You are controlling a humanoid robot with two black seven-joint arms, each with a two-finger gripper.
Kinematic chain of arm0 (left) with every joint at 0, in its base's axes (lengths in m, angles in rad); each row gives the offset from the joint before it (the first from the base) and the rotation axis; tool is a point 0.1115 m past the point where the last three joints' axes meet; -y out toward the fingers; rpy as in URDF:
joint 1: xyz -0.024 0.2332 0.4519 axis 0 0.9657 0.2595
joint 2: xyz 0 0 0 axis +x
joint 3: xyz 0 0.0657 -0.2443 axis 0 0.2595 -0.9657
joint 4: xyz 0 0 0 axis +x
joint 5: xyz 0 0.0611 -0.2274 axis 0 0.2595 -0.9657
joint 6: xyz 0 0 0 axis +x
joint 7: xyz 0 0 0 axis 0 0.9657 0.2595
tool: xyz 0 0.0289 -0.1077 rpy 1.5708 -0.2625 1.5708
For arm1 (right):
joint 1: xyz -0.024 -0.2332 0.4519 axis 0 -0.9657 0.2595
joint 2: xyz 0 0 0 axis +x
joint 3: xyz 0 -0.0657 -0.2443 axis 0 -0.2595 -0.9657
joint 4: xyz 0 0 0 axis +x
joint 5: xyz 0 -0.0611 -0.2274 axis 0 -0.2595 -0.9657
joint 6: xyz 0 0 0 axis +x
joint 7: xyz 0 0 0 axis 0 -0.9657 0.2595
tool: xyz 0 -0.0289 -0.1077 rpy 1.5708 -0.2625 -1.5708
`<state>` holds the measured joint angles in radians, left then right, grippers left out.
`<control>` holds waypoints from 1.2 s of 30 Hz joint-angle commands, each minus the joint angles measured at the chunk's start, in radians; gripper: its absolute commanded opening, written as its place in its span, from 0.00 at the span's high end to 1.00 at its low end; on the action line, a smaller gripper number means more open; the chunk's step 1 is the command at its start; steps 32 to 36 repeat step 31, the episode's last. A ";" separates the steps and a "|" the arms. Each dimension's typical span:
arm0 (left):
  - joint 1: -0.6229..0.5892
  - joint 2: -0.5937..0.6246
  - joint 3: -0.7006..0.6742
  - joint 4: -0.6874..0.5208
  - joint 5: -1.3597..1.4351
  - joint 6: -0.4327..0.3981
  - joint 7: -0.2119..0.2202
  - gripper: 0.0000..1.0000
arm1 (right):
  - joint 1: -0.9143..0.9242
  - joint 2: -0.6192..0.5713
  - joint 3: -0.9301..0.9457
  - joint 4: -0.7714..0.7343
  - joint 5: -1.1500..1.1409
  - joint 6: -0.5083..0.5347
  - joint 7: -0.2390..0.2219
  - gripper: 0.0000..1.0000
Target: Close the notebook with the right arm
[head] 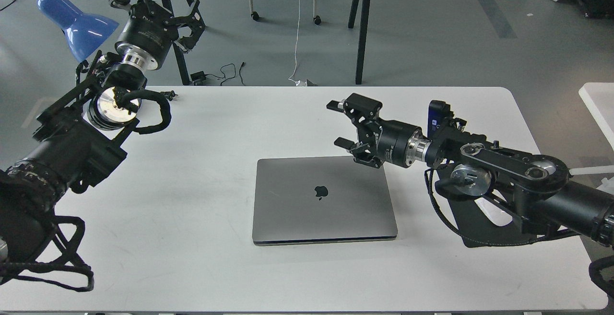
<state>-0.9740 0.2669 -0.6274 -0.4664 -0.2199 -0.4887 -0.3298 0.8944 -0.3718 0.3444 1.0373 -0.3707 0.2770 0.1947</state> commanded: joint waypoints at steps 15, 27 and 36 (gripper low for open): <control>0.000 0.000 -0.002 0.000 -0.004 0.000 0.000 0.00 | 0.038 0.091 0.588 -0.361 0.140 -0.007 -0.038 0.00; 0.000 -0.001 -0.006 0.000 -0.006 0.000 0.000 0.00 | 0.038 0.091 0.582 -0.364 0.217 -0.001 -0.015 0.00; 0.000 -0.001 -0.006 0.000 -0.006 0.000 0.000 0.00 | 0.038 0.091 0.582 -0.365 0.217 0.001 -0.008 0.00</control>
